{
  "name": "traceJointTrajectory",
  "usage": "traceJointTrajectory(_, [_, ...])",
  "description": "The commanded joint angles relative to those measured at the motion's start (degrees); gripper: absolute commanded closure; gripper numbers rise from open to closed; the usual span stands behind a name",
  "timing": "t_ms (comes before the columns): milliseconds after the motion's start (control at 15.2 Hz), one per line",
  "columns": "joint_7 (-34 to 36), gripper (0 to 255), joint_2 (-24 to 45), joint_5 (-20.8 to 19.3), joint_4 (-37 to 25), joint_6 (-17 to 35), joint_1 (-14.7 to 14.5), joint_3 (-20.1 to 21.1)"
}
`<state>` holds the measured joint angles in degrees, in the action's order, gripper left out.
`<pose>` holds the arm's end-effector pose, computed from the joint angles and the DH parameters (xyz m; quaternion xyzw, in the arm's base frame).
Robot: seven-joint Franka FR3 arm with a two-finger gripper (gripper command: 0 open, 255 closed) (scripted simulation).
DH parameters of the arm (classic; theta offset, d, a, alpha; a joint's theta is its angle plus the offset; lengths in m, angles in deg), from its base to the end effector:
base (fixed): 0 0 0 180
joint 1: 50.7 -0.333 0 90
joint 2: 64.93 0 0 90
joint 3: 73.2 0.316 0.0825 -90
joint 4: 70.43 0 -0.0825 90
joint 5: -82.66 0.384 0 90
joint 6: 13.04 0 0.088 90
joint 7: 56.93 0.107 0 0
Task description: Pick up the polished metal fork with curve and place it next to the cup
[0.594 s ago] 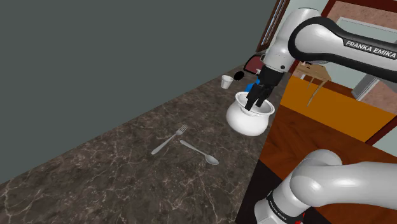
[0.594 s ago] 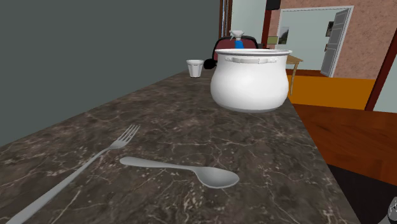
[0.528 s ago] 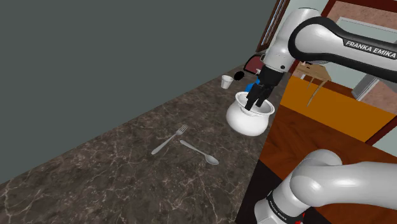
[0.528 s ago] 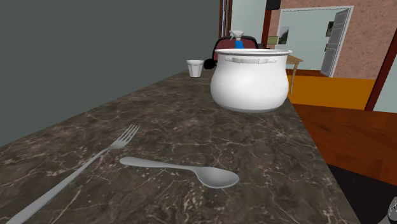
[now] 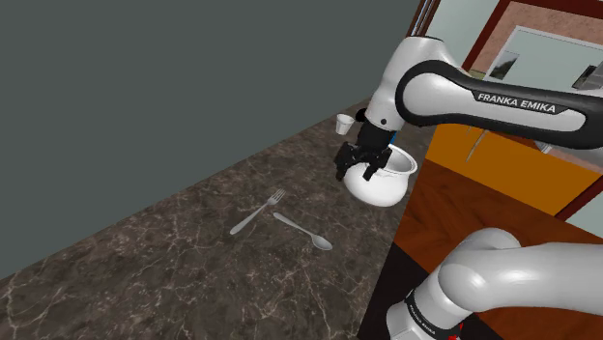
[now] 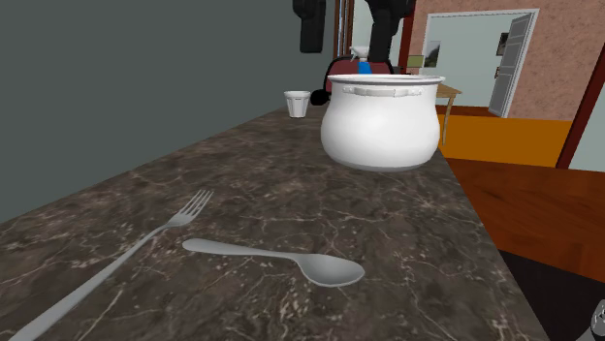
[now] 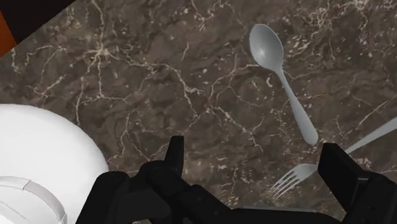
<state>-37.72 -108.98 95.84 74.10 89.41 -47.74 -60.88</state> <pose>0.3198 0.0812 0.5183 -0.9897 0.1376 -0.0044 0.0401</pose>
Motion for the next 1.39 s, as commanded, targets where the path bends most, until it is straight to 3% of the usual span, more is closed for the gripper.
traceJointTrajectory(0, [7.6,0,2.0,1.8,0.0,3.0,0.9,4.1])
traceJointTrajectory(330, [24.8,0,10.5,3.7,-1.8,11.6,4.8,13.9])
traceJointTrajectory(660, [43.5,0,21.9,0.8,-6.4,19.3,11.0,23.6])
traceJointTrajectory(858, [56.2,0,30.1,-4.5,-10.2,23.1,15.6,29.2])
traceJointTrajectory(1056, [70.7,0,39.7,-13.3,-14.8,25.5,19.4,33.5])
traceJointTrajectory(1188, [81.0,0,46.7,-20.5,-18.3,26.0,20.2,34.6])
traceJointTrajectory(1320, [82.0,0,47.7,-21.5,-18.3,26.7,19.5,33.9])
